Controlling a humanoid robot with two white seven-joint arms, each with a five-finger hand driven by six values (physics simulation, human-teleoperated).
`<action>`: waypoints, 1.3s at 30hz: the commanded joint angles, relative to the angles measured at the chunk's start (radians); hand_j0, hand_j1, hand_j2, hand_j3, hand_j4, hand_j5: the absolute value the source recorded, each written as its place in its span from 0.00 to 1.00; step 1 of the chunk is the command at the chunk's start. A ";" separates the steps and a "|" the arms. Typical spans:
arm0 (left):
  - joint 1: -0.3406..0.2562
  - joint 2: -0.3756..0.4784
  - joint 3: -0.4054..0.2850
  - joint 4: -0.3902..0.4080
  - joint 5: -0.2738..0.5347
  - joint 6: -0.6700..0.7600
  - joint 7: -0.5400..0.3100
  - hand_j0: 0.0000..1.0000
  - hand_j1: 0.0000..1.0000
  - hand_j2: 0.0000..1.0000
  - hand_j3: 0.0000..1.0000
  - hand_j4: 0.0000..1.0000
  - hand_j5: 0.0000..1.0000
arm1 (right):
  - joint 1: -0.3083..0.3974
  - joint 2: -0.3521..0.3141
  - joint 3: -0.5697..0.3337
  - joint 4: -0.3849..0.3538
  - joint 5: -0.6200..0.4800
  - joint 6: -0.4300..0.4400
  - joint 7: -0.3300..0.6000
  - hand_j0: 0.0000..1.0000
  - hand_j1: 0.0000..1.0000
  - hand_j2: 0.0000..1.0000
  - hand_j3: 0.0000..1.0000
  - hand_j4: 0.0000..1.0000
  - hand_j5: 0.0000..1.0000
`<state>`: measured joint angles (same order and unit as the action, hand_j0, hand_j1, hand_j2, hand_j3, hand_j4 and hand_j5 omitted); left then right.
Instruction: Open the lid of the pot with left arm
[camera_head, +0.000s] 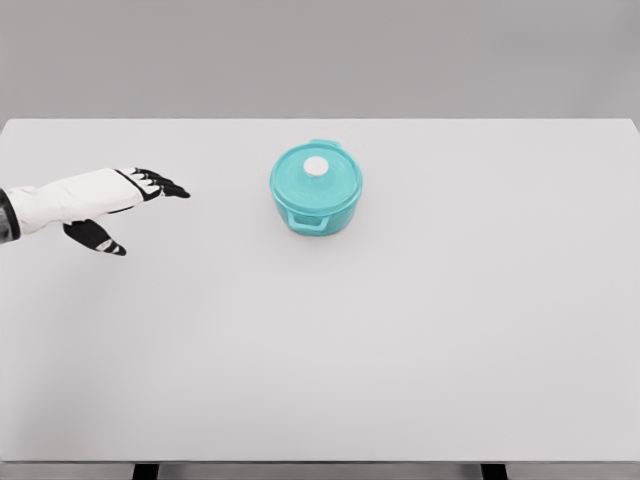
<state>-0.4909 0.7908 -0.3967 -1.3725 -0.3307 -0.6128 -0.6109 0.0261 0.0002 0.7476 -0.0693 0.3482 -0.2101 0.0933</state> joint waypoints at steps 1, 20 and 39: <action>0.000 -0.002 -0.001 -0.004 0.004 0.002 0.000 1.00 1.00 1.00 1.00 1.00 1.00 | 0.000 0.000 -0.001 0.000 -0.002 0.000 0.000 1.00 1.00 1.00 1.00 1.00 1.00; -0.368 -0.042 -0.327 0.050 -0.002 0.002 0.000 1.00 1.00 1.00 1.00 1.00 1.00 | 0.006 0.000 0.001 0.000 0.000 0.000 -0.007 1.00 1.00 1.00 1.00 1.00 1.00; -0.663 -0.344 -0.600 0.199 -0.076 0.061 0.000 1.00 1.00 1.00 1.00 1.00 1.00 | 0.006 0.000 0.001 0.000 0.000 0.000 -0.007 1.00 1.00 1.00 1.00 1.00 1.00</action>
<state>-1.1536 0.4911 -0.9768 -1.2153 -0.3854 -0.5801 -0.6113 0.0322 0.0002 0.7485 -0.0689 0.3484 -0.2100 0.0857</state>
